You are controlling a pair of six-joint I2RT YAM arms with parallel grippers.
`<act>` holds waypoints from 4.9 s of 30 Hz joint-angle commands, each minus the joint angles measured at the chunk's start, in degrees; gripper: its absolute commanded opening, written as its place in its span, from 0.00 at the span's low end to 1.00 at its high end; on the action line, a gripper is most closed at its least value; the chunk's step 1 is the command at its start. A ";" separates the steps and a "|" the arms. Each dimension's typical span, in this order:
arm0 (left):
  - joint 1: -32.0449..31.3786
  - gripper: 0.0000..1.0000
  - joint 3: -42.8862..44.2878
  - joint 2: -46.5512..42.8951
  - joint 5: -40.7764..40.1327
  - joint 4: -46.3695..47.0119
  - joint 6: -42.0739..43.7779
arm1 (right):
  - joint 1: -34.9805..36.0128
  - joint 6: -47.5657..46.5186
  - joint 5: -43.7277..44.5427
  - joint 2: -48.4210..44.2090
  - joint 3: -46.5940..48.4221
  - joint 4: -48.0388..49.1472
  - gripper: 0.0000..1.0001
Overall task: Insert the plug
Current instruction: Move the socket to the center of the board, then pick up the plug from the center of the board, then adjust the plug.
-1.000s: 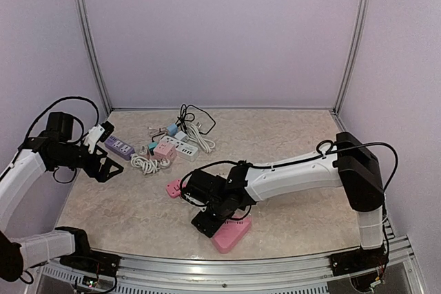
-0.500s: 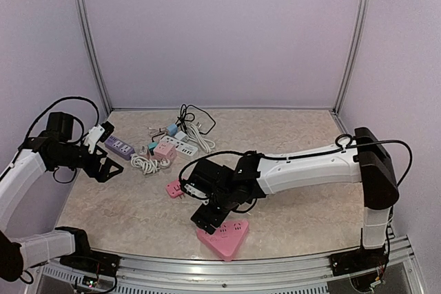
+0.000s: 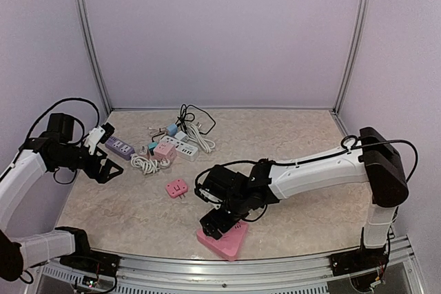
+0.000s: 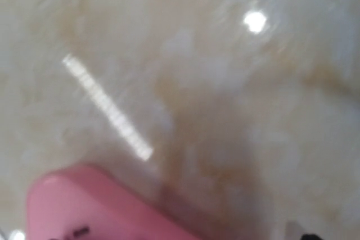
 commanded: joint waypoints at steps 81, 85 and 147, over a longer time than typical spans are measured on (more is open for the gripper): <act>-3.16 0.99 -2.26 2.68 -6.94 -0.56 -0.20 | -12.11 16.21 18.11 19.27 21.92 -10.63 0.57; -3.29 0.99 -0.34 1.77 -8.07 -2.39 1.09 | -12.23 13.59 17.79 16.31 20.48 -9.34 0.39; -83.31 0.00 19.48 6.76 -60.90 12.07 46.20 | -1.44 -8.02 -17.38 -20.51 14.09 4.83 0.54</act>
